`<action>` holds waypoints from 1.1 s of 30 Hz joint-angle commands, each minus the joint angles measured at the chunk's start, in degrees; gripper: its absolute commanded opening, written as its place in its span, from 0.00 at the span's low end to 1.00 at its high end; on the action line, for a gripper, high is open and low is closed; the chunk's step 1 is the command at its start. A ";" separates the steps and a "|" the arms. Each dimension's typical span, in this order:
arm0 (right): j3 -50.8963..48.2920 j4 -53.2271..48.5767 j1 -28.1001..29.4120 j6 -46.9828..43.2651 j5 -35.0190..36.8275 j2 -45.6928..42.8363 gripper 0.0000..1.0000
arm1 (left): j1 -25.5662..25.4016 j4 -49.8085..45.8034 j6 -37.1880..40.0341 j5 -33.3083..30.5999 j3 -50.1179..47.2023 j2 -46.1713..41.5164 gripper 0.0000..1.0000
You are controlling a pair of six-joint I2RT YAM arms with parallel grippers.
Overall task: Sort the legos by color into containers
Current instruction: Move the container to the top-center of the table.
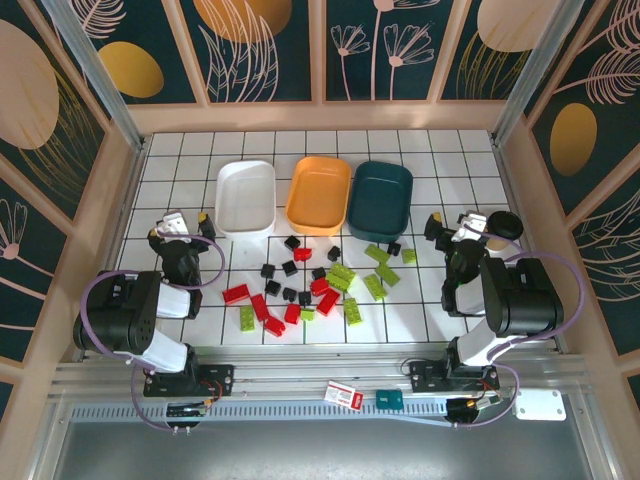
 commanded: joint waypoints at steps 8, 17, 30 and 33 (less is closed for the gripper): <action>0.34 2.44 0.31 -0.17 0.23 -0.01 0.99 | 0.21 1.30 0.29 1.16 0.67 -0.36 0.99; 0.51 1.68 -1.12 0.76 -2.91 -0.25 0.99 | 0.19 1.26 0.28 1.21 0.72 -0.35 0.99; 7.68 -26.76 1.83 6.46 9.56 -16.40 0.99 | 0.20 -24.62 -9.15 4.45 10.77 -17.37 0.99; 10.74 -32.36 7.48 7.27 26.08 -18.62 0.99 | 0.20 -22.06 -15.75 6.94 9.95 -21.25 0.99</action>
